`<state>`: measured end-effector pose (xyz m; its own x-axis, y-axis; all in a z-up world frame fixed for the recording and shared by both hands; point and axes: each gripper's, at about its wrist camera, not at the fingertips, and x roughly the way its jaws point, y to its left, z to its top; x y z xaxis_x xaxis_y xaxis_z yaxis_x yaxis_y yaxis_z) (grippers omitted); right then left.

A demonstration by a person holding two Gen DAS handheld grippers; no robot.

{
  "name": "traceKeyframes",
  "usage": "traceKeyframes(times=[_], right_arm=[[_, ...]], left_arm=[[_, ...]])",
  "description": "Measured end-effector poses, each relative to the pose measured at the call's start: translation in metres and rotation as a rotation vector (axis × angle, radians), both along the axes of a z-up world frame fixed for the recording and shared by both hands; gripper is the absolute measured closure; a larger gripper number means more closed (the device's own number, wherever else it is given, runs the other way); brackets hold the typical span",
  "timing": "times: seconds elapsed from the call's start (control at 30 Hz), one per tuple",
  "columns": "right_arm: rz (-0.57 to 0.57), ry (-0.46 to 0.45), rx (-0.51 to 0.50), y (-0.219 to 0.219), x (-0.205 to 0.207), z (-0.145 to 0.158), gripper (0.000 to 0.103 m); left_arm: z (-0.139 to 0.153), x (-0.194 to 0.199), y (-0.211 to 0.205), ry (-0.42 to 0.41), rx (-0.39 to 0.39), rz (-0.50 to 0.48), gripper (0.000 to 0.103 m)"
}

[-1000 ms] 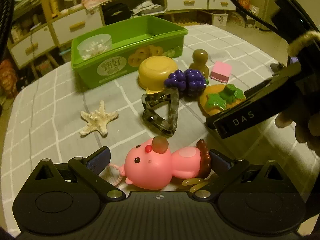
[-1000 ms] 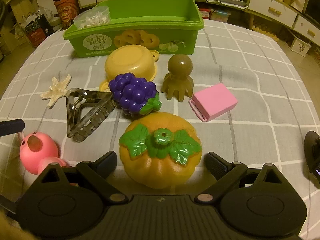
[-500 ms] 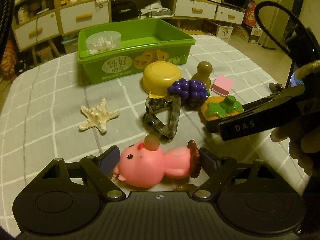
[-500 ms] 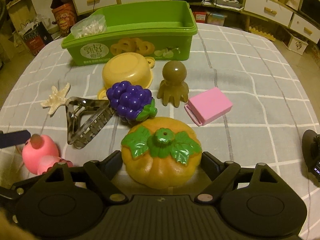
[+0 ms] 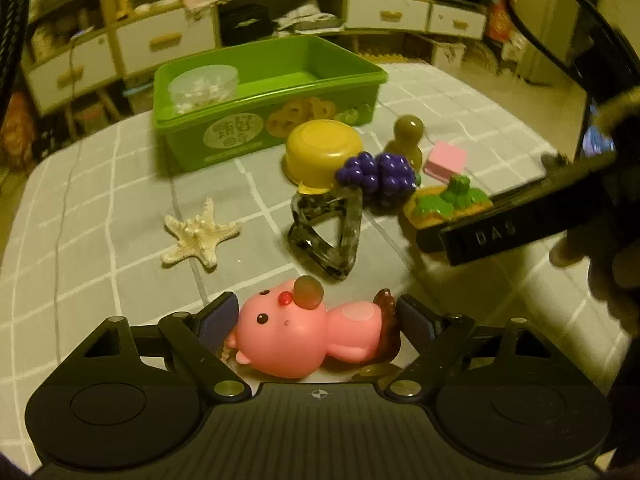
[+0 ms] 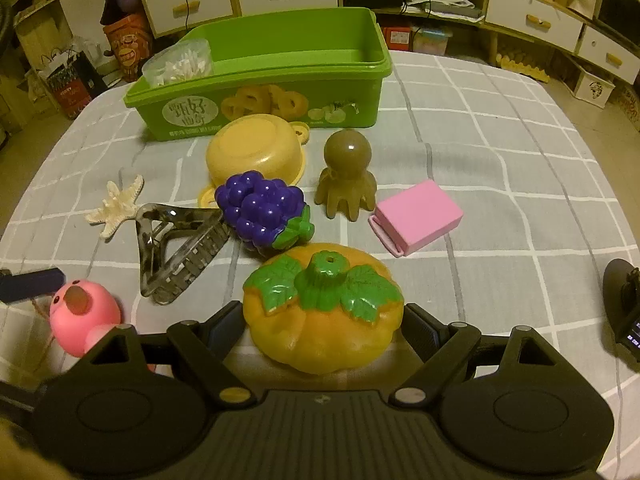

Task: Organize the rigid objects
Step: 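Grasp the orange pumpkin toy with the right tool while the left tool holds the pig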

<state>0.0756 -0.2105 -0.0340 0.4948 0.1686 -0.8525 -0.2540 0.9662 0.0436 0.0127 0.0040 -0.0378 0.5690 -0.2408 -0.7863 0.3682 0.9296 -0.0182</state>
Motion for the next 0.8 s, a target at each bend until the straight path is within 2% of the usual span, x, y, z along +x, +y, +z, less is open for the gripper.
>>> traceKeyframes(times=[0.27,0.47,0.67,0.7,0.73,0.8], right_arm=[[0.002,-0.011,0.016,-0.001,-0.001,0.005,0.038],[0.010,-0.020,0.049,-0.002,-0.005,0.012,0.038],[0.000,-0.001,0.160,-0.011,-0.004,0.024,0.039],[-0.005,0.007,0.195,-0.014,-0.003,0.027,0.052],[-0.009,0.019,0.220,-0.017,-0.002,0.029,0.072],[-0.015,0.047,0.274,-0.021,0.002,0.033,0.074]], left_arm=[[0.007,0.005,0.019,-0.018,-0.037,0.112,0.018],[0.009,0.009,0.024,-0.013,-0.053,0.143,0.018],[0.015,0.010,0.025,-0.027,-0.063,0.147,0.018],[0.016,0.010,0.025,-0.030,-0.065,0.147,0.018],[0.017,0.010,0.025,-0.032,-0.066,0.147,0.018],[0.021,0.011,0.024,-0.040,-0.070,0.144,0.018]])
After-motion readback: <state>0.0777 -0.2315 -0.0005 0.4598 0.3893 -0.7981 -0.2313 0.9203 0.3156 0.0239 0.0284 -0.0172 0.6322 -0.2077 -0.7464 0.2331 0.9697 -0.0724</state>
